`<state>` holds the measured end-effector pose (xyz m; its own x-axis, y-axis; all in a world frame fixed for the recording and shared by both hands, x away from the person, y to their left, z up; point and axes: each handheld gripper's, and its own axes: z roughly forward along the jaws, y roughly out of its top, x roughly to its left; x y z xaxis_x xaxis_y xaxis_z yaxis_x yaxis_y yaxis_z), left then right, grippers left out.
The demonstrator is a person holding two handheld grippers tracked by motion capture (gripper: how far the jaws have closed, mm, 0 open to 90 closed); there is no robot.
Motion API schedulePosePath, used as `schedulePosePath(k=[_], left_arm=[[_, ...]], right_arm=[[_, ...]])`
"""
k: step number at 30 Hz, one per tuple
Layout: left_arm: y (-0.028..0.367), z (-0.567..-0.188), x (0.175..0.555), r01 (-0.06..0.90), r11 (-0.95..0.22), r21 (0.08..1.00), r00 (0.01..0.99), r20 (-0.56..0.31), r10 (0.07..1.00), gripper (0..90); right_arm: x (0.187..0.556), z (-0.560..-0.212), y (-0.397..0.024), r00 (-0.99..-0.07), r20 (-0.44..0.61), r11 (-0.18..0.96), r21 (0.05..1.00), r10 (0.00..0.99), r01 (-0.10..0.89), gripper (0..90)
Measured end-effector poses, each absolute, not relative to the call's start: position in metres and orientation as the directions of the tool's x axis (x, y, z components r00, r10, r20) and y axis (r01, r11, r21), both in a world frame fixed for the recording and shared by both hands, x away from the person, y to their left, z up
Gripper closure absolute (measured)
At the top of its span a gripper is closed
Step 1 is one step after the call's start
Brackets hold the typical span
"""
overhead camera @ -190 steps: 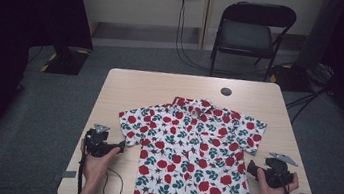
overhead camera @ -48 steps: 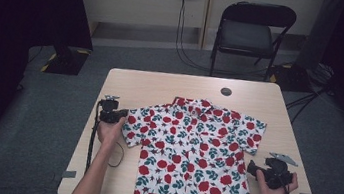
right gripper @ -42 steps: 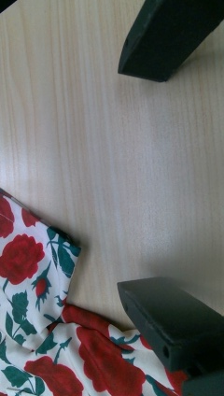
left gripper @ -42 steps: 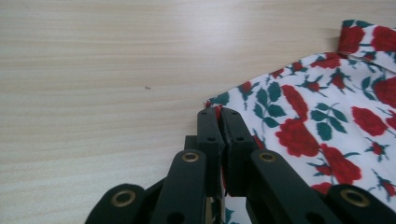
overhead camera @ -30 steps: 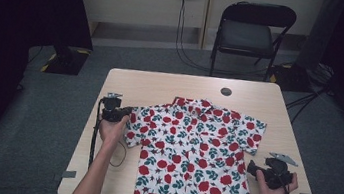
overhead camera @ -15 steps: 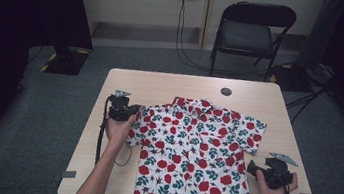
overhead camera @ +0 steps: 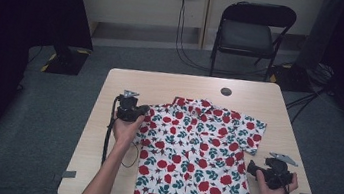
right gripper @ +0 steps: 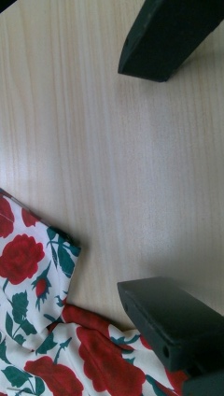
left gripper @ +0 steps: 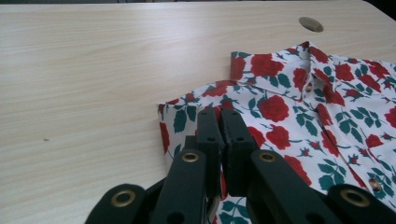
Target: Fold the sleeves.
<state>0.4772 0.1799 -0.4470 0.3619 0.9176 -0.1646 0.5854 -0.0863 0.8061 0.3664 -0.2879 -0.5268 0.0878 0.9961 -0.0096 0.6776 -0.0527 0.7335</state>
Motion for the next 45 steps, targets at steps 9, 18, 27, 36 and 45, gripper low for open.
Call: schedulePosePath(k=[9, 18, 27, 36, 45], left_arm=[[0.160, -0.451, 0.477, 0.589, -0.113, 0.800, 0.394, -0.162, 0.905, 88.1], [0.149, -0.455, 0.480, 0.595, -0.124, 0.794, 0.412, -0.169, 0.895, 88.0], [0.133, -0.464, 0.483, 0.605, -0.151, 0.781, 0.430, -0.161, 0.888, 87.6], [0.124, -0.472, 0.487, 0.619, -0.167, 0.768, 0.435, -0.158, 0.886, 87.8], [0.112, -0.487, 0.491, 0.635, -0.188, 0.749, 0.446, -0.157, 0.881, 87.7]], right_arm=[[0.366, -0.527, -0.288, 0.087, -0.010, -0.053, 0.734, 0.996, 0.678, 0.0], [0.366, -0.527, -0.288, 0.088, -0.009, -0.053, 0.733, 0.996, 0.678, 0.0], [0.366, -0.527, -0.288, 0.087, -0.009, -0.052, 0.734, 0.996, 0.678, 0.0], [0.366, -0.527, -0.288, 0.088, -0.009, -0.053, 0.734, 0.996, 0.678, 0.0], [0.366, -0.527, -0.288, 0.087, -0.009, -0.052, 0.734, 0.996, 0.678, 0.0]])
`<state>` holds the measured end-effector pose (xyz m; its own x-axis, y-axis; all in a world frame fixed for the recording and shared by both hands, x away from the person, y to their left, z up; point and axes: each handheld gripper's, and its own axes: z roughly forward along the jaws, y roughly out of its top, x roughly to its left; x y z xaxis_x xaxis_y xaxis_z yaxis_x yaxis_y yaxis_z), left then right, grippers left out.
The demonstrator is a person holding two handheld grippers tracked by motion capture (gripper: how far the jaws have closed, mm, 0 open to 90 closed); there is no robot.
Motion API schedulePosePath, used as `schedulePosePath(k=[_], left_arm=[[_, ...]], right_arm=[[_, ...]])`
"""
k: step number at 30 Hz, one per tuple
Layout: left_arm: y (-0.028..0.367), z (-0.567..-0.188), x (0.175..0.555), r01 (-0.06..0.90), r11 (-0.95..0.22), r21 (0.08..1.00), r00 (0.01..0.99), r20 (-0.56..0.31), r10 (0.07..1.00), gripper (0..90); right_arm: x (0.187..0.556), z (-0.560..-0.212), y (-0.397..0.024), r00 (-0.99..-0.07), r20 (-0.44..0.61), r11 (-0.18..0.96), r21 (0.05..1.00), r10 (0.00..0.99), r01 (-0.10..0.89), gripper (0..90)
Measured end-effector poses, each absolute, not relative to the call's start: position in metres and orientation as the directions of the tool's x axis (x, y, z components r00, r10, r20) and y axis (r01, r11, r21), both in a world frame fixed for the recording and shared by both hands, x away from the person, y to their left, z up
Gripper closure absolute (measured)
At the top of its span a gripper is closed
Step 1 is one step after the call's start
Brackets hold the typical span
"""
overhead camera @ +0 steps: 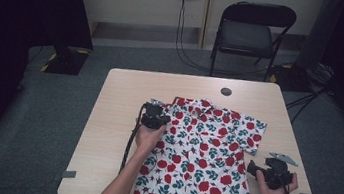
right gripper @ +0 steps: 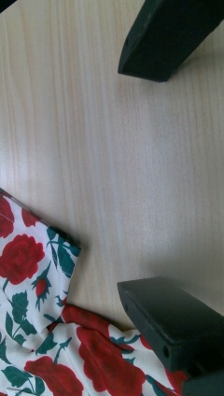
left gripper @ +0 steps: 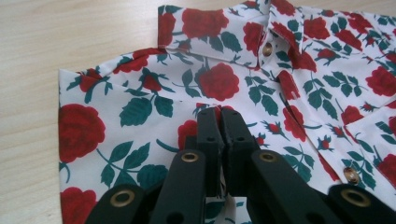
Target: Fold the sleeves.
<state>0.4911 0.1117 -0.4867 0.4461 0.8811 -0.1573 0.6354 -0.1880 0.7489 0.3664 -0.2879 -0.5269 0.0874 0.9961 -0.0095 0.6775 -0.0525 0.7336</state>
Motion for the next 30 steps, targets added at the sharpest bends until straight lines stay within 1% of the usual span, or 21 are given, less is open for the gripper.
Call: schedulePosePath(k=[10, 11, 12, 13, 14, 19, 20, 22, 26, 27, 29, 30], left_arm=[[0.106, -0.499, 0.496, 0.658, -0.190, 0.729, 0.436, -0.163, 0.885, 87.3], [0.106, -0.500, 0.496, 0.661, -0.189, 0.726, 0.433, -0.163, 0.887, 86.6], [0.106, -0.500, 0.497, 0.663, -0.188, 0.724, 0.430, -0.163, 0.888, 83.3], [0.105, -0.501, 0.497, 0.667, -0.183, 0.723, 0.425, -0.166, 0.890, 82.8], [0.103, -0.503, 0.497, 0.670, -0.193, 0.716, 0.426, -0.158, 0.891, 83.8], [0.101, -0.509, 0.498, 0.677, -0.193, 0.710, 0.423, -0.161, 0.892, 83.6], [0.101, -0.510, 0.497, 0.677, -0.192, 0.710, 0.421, -0.159, 0.893, 81.9], [0.100, -0.510, 0.497, 0.678, -0.188, 0.710, 0.418, -0.162, 0.894, 82.6], [0.100, -0.510, 0.497, 0.681, -0.185, 0.709, 0.420, -0.170, 0.892, 80.4], [0.099, -0.510, 0.497, 0.682, -0.186, 0.707, 0.423, -0.174, 0.889, 76.0], [0.099, -0.509, 0.497, 0.683, -0.186, 0.706, 0.424, -0.175, 0.889, 74.7], [0.098, -0.509, 0.497, 0.684, -0.182, 0.706, 0.424, -0.182, 0.887, 69.6]], right_arm=[[0.366, -0.527, -0.288, 0.088, -0.009, -0.053, 0.734, 0.996, 0.678, 0.0], [0.366, -0.527, -0.288, 0.087, -0.009, -0.053, 0.734, 0.996, 0.678, 0.0], [0.366, -0.527, -0.288, 0.088, -0.009, -0.053, 0.733, 0.996, 0.678, 0.0], [0.366, -0.527, -0.288, 0.087, -0.009, -0.053, 0.734, 0.996, 0.678, 0.0], [0.366, -0.527, -0.288, 0.088, -0.010, -0.053, 0.734, 0.996, 0.677, 0.0], [0.366, -0.527, -0.288, 0.087, -0.009, -0.052, 0.734, 0.996, 0.678, 0.0], [0.366, -0.527, -0.288, 0.087, -0.010, -0.052, 0.734, 0.996, 0.678, 0.0], [0.366, -0.527, -0.288, 0.088, -0.009, -0.053, 0.734, 0.996, 0.677, 0.0], [0.366, -0.527, -0.288, 0.088, -0.009, -0.053, 0.733, 0.996, 0.678, 0.0], [0.366, -0.527, -0.288, 0.088, -0.009, -0.053, 0.734, 0.996, 0.678, 0.0], [0.366, -0.527, -0.288, 0.088, -0.009, -0.053, 0.733, 0.996, 0.678, 0.0], [0.366, -0.527, -0.288, 0.087, -0.009, -0.053, 0.734, 0.996, 0.677, 0.0]])
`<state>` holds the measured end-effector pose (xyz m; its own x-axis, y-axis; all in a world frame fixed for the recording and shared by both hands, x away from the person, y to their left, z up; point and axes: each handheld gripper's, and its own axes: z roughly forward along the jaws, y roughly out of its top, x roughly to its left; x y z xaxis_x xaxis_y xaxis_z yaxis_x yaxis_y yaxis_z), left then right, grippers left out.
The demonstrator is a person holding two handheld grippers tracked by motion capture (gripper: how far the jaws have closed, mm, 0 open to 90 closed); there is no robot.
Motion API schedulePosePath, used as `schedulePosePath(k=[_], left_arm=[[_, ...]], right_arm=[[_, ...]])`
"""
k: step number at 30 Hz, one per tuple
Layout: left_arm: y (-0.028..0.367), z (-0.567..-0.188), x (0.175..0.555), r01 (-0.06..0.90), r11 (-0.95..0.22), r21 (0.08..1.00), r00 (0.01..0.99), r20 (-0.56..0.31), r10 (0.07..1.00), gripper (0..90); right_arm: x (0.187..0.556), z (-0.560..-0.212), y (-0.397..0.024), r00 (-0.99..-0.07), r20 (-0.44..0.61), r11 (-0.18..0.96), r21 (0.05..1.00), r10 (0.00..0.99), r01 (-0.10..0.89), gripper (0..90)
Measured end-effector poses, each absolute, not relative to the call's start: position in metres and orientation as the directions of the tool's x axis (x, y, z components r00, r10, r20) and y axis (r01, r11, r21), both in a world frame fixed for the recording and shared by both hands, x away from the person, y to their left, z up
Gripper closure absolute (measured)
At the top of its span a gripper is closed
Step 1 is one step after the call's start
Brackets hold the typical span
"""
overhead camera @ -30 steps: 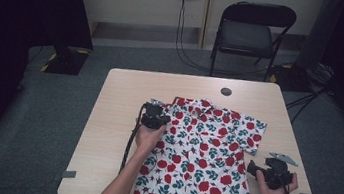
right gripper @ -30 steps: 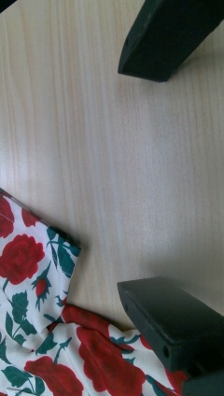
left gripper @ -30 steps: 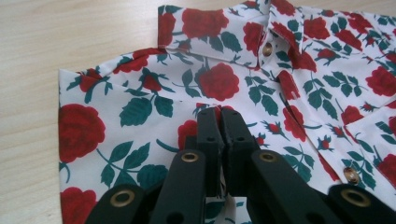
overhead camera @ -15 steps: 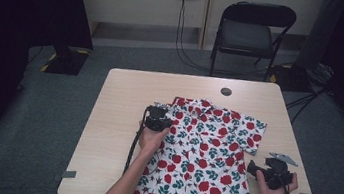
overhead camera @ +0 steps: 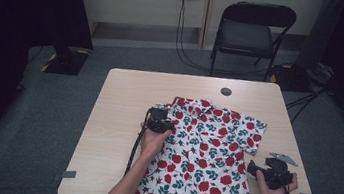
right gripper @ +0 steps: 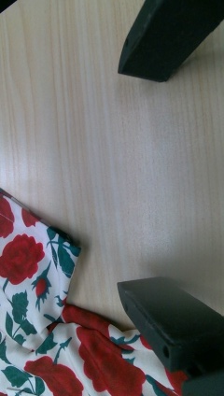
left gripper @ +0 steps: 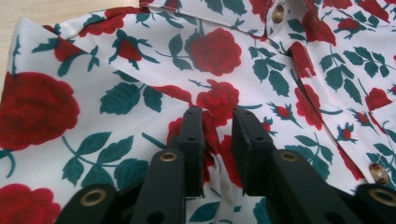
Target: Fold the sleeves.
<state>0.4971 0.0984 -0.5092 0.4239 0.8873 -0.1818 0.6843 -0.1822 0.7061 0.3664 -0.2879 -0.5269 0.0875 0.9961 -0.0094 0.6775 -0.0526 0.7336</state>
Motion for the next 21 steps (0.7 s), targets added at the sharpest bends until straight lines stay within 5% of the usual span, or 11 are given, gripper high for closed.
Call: schedulePosePath(k=[12, 21], left_arm=[[0.104, -0.505, 0.499, 0.704, -0.145, 0.695, 0.434, -0.261, 0.862, 32.2], [0.113, -0.495, 0.496, 0.697, -0.126, 0.706, 0.445, -0.289, 0.847, 20.3]], right_arm=[[0.366, -0.527, -0.288, 0.088, -0.009, -0.053, 0.734, 0.996, 0.678, 0.0], [0.366, -0.527, -0.288, 0.087, -0.010, -0.052, 0.734, 0.996, 0.677, 0.0]])
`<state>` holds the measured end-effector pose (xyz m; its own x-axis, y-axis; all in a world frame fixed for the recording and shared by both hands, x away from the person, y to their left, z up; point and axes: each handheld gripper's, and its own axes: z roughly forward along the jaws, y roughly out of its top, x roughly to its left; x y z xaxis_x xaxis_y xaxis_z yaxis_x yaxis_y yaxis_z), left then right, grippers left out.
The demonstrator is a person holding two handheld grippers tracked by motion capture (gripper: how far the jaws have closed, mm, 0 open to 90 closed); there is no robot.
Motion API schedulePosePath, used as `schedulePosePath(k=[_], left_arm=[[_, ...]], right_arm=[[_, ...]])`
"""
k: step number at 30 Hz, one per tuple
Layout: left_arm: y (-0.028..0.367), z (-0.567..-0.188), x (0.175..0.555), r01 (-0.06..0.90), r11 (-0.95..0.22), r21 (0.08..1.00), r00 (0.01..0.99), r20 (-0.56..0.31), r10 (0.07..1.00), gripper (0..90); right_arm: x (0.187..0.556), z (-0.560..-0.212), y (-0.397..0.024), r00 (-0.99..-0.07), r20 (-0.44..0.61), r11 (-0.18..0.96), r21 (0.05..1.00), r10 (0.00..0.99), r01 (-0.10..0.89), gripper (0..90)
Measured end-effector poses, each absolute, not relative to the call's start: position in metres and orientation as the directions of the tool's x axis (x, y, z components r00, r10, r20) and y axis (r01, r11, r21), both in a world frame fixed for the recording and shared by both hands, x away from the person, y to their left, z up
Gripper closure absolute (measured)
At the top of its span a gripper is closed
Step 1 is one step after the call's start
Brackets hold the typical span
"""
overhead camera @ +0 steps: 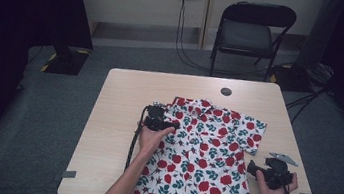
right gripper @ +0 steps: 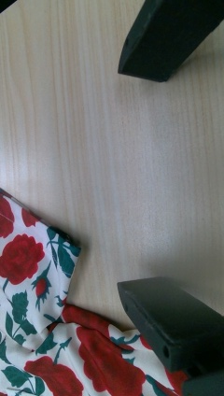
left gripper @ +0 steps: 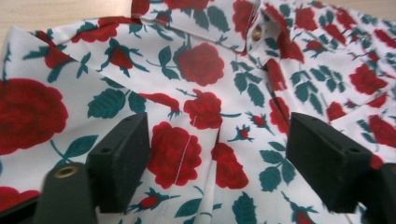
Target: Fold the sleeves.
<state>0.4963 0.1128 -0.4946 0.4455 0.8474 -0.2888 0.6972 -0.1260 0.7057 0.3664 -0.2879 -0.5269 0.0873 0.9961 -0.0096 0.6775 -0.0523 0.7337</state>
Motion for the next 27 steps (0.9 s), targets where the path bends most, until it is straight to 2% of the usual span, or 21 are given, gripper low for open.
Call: schedulePosePath(k=[10, 15, 27], left_arm=[[0.134, -0.479, 0.481, 0.642, -0.110, 0.759, 0.402, -0.211, 0.891, 19.0], [0.147, -0.476, 0.474, 0.637, -0.103, 0.764, 0.387, -0.202, 0.900, 17.2], [0.183, -0.479, 0.446, 0.639, -0.081, 0.765, 0.382, -0.225, 0.896, 29.0]], right_arm=[[0.366, -0.527, -0.288, 0.088, -0.009, -0.053, 0.734, 0.996, 0.678, 0.0], [0.366, -0.527, -0.288, 0.088, -0.010, -0.053, 0.734, 0.996, 0.678, 0.0], [0.366, -0.527, -0.288, 0.088, -0.009, -0.053, 0.733, 0.996, 0.678, 0.0]])
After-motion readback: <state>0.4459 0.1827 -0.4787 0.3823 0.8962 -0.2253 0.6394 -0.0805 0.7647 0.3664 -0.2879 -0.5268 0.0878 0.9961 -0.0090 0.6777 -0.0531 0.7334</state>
